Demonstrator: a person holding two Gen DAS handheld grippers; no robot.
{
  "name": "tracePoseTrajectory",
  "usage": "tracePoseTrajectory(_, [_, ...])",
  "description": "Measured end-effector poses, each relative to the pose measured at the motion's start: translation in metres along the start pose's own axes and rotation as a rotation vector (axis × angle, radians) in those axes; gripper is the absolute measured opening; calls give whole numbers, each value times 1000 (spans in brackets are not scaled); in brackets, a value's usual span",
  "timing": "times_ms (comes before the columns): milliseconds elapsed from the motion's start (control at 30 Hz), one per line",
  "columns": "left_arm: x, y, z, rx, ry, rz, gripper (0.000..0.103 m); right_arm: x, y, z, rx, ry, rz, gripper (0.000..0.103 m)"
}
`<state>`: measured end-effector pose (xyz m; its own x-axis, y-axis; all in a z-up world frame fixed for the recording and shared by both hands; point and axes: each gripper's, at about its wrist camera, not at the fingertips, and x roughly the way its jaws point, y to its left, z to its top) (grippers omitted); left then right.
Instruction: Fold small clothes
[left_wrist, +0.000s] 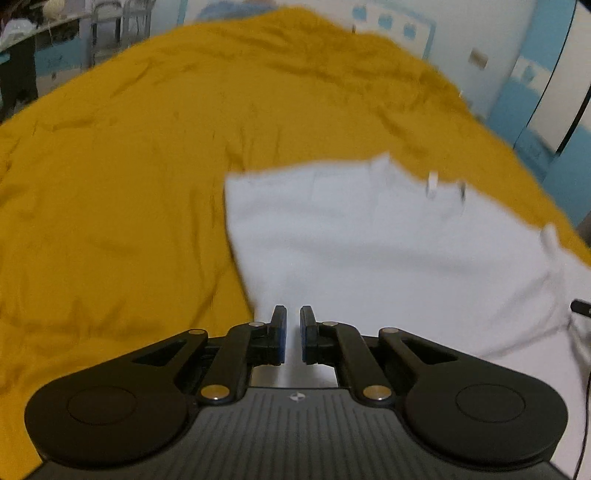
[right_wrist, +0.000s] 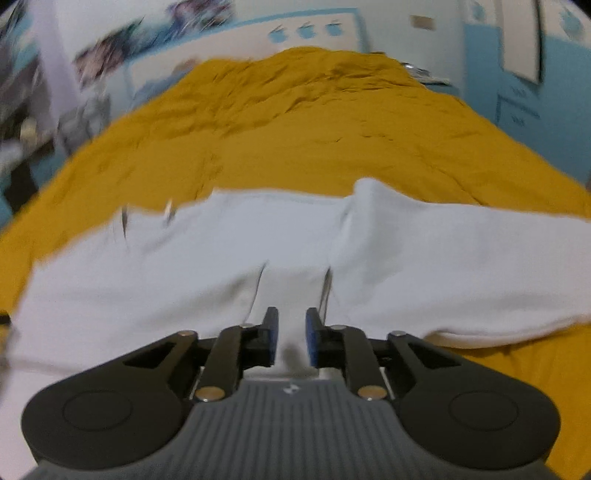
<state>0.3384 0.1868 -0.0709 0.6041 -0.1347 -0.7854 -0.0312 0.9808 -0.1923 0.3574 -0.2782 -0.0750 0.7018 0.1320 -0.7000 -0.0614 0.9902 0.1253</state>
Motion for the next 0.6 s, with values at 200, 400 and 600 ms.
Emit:
tracePoseTrajectory(200, [8, 2, -21, 60, 70, 79, 7, 26, -2, -20, -41, 120, -49, 11])
tracePoseTrajectory(400, [-32, -18, -14, 50, 2, 75, 10, -6, -26, -6, 61, 107, -8, 13])
tracePoseTrajectory(600, [-56, -38, -10, 48, -46, 87, 15, -62, -129, -6, 339, 43, -28, 24])
